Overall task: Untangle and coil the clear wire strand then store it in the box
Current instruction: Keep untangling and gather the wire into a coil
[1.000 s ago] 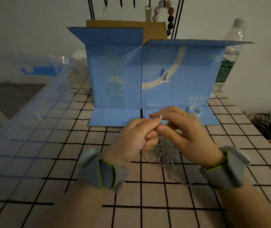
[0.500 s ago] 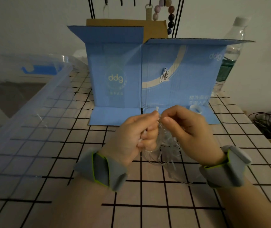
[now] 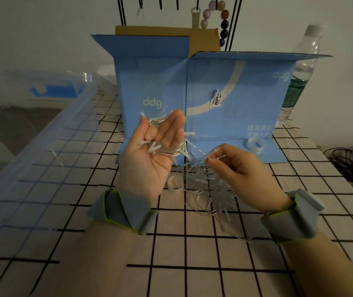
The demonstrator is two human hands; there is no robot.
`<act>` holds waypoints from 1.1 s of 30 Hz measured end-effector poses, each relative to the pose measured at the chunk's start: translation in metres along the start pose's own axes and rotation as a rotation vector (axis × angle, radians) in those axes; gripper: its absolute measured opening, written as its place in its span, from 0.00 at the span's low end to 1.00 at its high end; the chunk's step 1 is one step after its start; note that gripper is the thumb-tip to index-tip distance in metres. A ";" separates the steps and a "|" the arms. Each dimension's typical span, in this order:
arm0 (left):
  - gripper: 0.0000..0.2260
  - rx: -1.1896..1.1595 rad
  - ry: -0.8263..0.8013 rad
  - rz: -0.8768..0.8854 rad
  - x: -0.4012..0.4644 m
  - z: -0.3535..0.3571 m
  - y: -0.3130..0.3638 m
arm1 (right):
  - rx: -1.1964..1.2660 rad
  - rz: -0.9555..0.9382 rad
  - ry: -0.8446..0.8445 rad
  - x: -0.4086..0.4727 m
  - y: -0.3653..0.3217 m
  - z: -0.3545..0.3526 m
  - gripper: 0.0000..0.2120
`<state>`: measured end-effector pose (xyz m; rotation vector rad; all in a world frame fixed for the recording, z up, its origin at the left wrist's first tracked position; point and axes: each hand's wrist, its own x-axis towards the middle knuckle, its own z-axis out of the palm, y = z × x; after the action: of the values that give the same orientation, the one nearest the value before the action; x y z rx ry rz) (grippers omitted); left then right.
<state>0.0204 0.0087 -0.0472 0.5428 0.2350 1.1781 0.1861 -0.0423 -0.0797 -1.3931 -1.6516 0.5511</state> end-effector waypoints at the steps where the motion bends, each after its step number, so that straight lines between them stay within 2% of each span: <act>1: 0.28 0.003 -0.001 0.014 0.000 0.001 0.000 | -0.025 0.008 0.022 0.000 0.002 -0.001 0.09; 4: 0.30 0.057 0.006 0.036 0.002 0.002 -0.001 | -0.143 -0.012 0.043 0.001 0.005 -0.003 0.09; 7: 0.28 0.198 0.022 0.067 0.002 0.002 -0.006 | -0.267 -0.123 -0.117 -0.001 0.003 -0.003 0.08; 9: 0.27 0.408 0.051 0.104 0.002 -0.002 -0.013 | -0.300 -0.213 -0.228 -0.003 -0.002 0.000 0.08; 11: 0.23 0.674 0.052 0.155 0.001 -0.007 -0.020 | -0.280 -0.286 -0.266 -0.005 -0.008 0.001 0.10; 15: 0.16 1.153 -0.074 0.175 -0.004 -0.011 -0.026 | -0.244 -0.357 -0.191 -0.004 -0.013 -0.001 0.10; 18: 0.14 1.325 -0.118 0.201 -0.007 -0.012 -0.027 | -0.202 -0.366 -0.050 -0.004 -0.016 -0.004 0.09; 20: 0.14 1.335 -0.152 0.214 -0.008 -0.012 -0.027 | -0.165 -0.349 0.033 -0.004 -0.017 -0.005 0.09; 24: 0.14 1.264 -0.188 0.133 -0.009 -0.009 -0.026 | -0.082 -0.293 0.163 -0.004 -0.017 -0.008 0.06; 30: 0.15 1.119 -0.337 0.036 -0.015 -0.005 -0.027 | 0.024 -0.190 0.178 -0.003 -0.013 -0.008 0.09; 33: 0.15 0.981 -0.324 -0.041 -0.015 -0.002 -0.026 | 0.008 -0.196 0.144 -0.002 -0.012 -0.007 0.09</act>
<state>0.0347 -0.0115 -0.0642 1.5608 0.5436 0.8589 0.1858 -0.0485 -0.0672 -1.2191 -1.6445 0.3361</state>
